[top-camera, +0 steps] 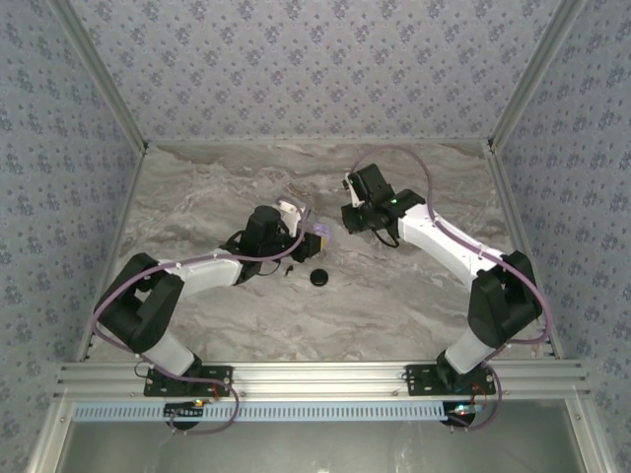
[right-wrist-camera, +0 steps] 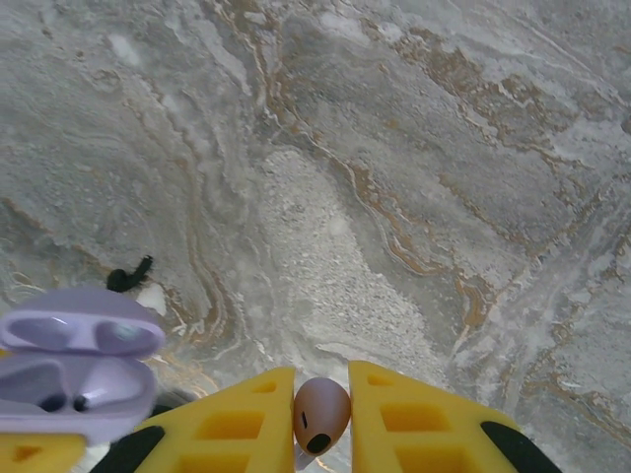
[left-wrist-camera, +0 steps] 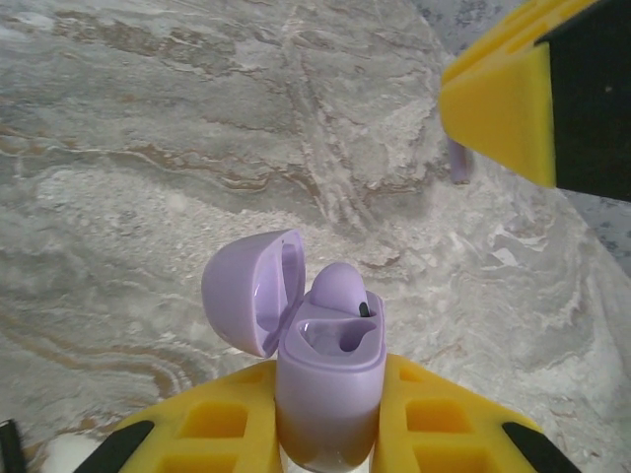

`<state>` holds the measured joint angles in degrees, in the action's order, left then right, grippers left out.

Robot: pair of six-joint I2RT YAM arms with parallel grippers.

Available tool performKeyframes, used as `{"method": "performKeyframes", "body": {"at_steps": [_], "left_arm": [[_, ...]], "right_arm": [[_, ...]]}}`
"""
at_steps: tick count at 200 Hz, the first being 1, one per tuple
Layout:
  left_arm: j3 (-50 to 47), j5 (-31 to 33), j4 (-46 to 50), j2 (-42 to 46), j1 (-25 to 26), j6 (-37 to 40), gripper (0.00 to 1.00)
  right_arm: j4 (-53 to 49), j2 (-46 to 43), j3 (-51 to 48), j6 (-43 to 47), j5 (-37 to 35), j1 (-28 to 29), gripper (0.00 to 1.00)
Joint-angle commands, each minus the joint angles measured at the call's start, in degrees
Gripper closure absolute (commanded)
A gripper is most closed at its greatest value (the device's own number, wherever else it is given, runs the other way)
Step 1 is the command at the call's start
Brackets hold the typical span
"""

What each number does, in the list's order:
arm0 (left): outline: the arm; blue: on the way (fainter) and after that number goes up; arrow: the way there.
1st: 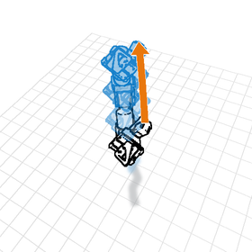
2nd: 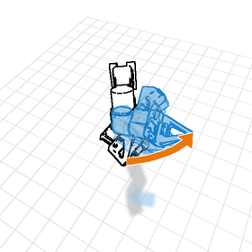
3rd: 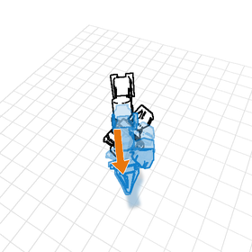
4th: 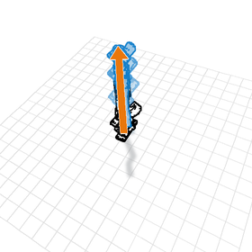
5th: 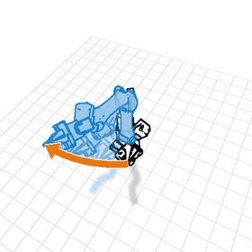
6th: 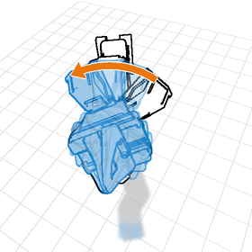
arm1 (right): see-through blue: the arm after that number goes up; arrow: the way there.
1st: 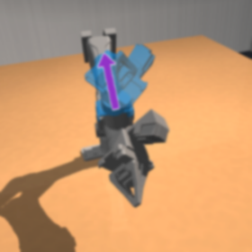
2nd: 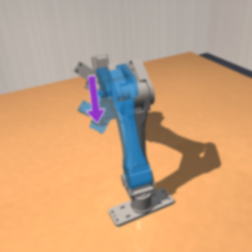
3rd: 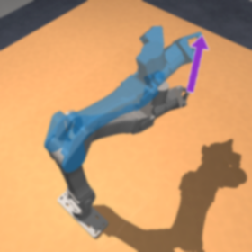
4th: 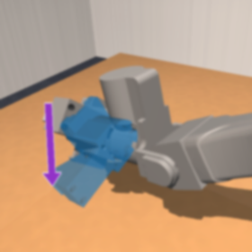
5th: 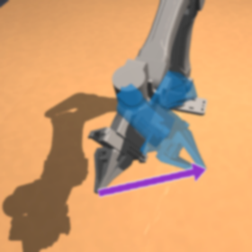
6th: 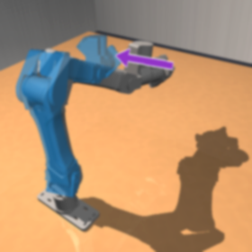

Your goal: Insert wireless bluetooth earbuds into charging case

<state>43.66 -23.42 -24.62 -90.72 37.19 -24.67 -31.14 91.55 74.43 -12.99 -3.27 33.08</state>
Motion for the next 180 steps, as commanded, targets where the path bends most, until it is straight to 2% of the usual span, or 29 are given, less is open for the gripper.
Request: {"method": "performKeyframes", "body": {"at_steps": [1,118,180], "left_arm": [[1.4,-4.1,-6.1,-0.9,0.4,-1.3,0.80],[2.3,-6.2,-13.6,-3.1,1.0,-4.7,0.80],[2.8,-5.9,-13.7,-3.1,1.3,-4.8,0.80]], "right_arm": [[1.4,-2.2,2.4,0.3,1.4,0.7,0.82],[4.3,-3.2,3.0,-2.2,5.0,2.1,0.81],[5.1,-3.3,3.1,-3.1,6.2,2.4,0.81]]}}
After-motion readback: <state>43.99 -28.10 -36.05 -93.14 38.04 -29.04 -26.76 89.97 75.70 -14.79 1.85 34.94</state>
